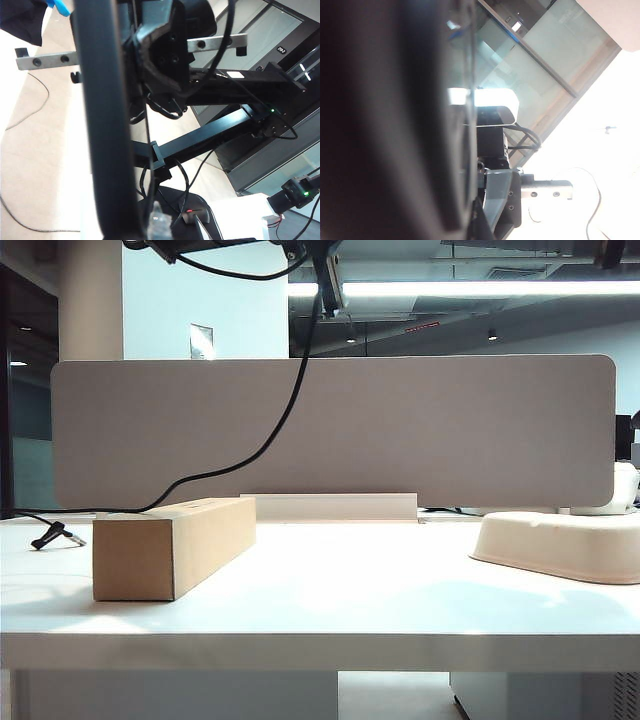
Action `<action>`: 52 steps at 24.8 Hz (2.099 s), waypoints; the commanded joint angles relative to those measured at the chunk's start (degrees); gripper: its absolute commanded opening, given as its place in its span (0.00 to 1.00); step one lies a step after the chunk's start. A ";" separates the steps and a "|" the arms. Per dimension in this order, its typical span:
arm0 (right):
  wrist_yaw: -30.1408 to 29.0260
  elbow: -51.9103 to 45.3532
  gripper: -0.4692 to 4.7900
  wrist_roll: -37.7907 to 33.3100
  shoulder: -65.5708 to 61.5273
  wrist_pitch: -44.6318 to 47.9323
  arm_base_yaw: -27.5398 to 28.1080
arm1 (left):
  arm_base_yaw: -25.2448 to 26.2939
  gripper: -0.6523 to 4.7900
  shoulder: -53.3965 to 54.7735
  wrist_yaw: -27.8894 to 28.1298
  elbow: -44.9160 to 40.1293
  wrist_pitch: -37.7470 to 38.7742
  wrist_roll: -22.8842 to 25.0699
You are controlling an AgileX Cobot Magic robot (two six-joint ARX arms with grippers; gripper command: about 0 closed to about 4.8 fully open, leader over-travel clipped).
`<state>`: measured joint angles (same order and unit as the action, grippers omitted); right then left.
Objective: Pick up the charging cable and the phone, plug the charging cable into the charging port on the phone, and finally place them back on the table.
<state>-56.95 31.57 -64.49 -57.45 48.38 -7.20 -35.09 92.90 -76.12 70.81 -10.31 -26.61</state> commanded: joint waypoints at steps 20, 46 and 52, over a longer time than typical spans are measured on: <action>5.90 -0.02 0.08 11.56 -1.01 -6.86 -0.33 | 3.87 0.57 -0.24 9.25 0.48 29.38 22.64; 35.78 -0.04 0.08 17.75 -22.88 -31.87 3.98 | 17.68 0.11 -13.20 18.67 0.52 44.13 31.17; 37.51 -0.04 0.08 17.75 -26.75 -31.43 3.98 | 17.68 0.11 -13.20 18.67 0.55 44.11 32.61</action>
<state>-20.51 31.29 -47.11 -83.90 16.25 -3.20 -17.39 80.01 -57.36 71.09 34.09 5.23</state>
